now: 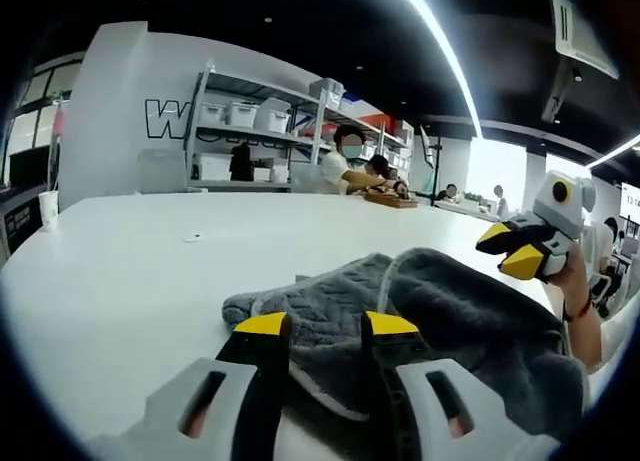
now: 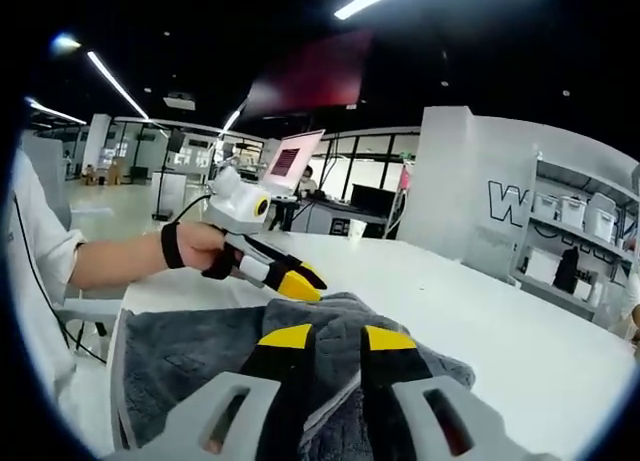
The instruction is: Open the folded towel by lifting each exposed corner and separating the folded layers until the towel lies flat within the target outline without major curled edges
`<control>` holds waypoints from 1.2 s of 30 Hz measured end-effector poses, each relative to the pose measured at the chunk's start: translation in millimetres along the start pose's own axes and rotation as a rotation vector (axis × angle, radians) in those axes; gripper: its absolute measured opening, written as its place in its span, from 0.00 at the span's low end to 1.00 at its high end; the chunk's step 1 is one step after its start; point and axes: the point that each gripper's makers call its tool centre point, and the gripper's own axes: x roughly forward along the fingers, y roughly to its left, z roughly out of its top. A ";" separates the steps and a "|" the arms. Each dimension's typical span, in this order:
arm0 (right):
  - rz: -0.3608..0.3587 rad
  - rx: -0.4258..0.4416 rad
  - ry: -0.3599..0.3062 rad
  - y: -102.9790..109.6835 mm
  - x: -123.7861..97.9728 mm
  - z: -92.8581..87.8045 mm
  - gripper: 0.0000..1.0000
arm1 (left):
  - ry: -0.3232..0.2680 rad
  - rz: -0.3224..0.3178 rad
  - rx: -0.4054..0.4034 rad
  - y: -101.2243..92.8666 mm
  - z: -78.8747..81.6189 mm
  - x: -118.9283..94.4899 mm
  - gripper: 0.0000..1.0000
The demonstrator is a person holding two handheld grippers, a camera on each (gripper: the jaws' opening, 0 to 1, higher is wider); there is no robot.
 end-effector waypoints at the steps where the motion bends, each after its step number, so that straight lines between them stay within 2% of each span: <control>1: 0.000 0.003 0.007 -0.4 0.8 -1.4 0.13 | 0.006 0.002 0.002 4.1 0.6 2.1 0.27; 5: -0.016 0.007 0.015 -5.9 1.7 -3.4 0.14 | 0.008 0.025 -0.016 14.5 -0.3 5.4 0.27; 9: -0.023 0.021 0.009 -9.7 5.7 -3.1 0.14 | 0.023 0.027 -0.028 16.9 -5.0 8.5 0.28; 13: -0.040 0.038 0.045 -15.7 11.9 -12.7 0.15 | 0.045 0.056 -0.017 20.8 -10.6 11.9 0.29; 18: -0.048 0.046 0.050 -16.5 14.1 -17.7 0.19 | 0.032 0.060 -0.047 25.7 -8.5 11.9 0.28; 22: -0.057 0.060 0.052 -21.4 17.7 -18.4 0.21 | 0.035 0.096 -0.054 36.0 -11.1 15.3 0.29; 25: -0.058 0.063 0.059 -21.6 19.4 -19.7 0.23 | 0.062 0.099 -0.067 40.3 -19.3 17.2 0.29; 36: -0.072 0.108 0.070 -25.1 23.3 -27.5 0.26 | 0.074 0.098 -0.089 42.4 -24.0 20.1 0.29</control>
